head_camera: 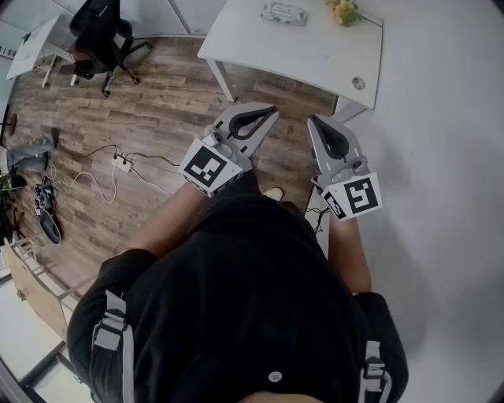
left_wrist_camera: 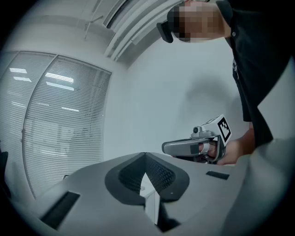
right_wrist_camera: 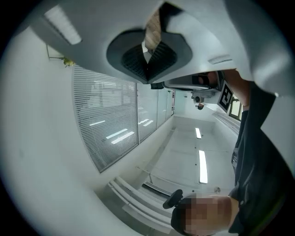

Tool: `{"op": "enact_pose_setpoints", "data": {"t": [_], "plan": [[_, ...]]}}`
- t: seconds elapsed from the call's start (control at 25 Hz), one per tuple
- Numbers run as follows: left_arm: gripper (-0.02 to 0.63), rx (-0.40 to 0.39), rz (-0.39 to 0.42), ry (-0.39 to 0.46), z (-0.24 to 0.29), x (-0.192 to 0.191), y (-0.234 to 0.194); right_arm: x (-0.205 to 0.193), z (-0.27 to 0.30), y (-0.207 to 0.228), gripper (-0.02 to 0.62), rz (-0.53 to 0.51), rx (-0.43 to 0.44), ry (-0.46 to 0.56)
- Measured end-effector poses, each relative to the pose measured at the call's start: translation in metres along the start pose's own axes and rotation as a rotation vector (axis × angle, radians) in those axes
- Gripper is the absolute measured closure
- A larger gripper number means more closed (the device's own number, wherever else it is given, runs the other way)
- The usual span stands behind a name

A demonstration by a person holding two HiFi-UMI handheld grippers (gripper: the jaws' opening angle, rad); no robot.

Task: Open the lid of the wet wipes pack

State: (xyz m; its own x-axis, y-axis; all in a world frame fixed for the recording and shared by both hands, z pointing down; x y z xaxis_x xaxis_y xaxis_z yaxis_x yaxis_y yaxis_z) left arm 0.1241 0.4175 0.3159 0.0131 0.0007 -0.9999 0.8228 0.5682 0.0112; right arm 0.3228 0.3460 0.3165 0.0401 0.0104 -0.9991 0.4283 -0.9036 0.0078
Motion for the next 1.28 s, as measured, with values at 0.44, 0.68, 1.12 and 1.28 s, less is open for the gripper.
{"op": "enact_pose_setpoints", "data": {"t": [0.44, 0.68, 1.12, 1.28], "plan": [[0.601, -0.005, -0.018, -0.008, -0.003, -0.004, 0.0, -0.009, 0.002, -0.004, 0.584, 0.004, -0.001, -0.029], [0.601, 0.013, -0.029, -0.007, -0.004, -0.008, -0.011, -0.01, 0.01, -0.002, 0.583, 0.008, -0.007, -0.036], [0.601, 0.013, -0.027, -0.026, 0.0, -0.008, -0.044, -0.015, 0.04, 0.009, 0.504, 0.009, -0.003, -0.066], [0.601, 0.008, -0.037, -0.031, 0.005, -0.006, -0.055, -0.012, 0.05, 0.013, 0.449, 0.004, -0.01, -0.07]]}}
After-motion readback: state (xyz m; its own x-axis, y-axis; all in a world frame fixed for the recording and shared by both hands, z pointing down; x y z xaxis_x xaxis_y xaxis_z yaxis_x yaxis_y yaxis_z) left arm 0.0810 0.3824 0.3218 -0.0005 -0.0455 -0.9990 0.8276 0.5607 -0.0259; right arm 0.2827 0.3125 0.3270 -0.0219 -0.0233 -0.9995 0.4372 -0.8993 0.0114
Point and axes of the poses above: the fingertips, and each gripper's own axes: z forward along the fingers, y to its right, x out of its top, the point moved 10 cm from there along -z, backward along the fingers, and after that the axes turned 6 degrees about -x, right-handed, at the moved point
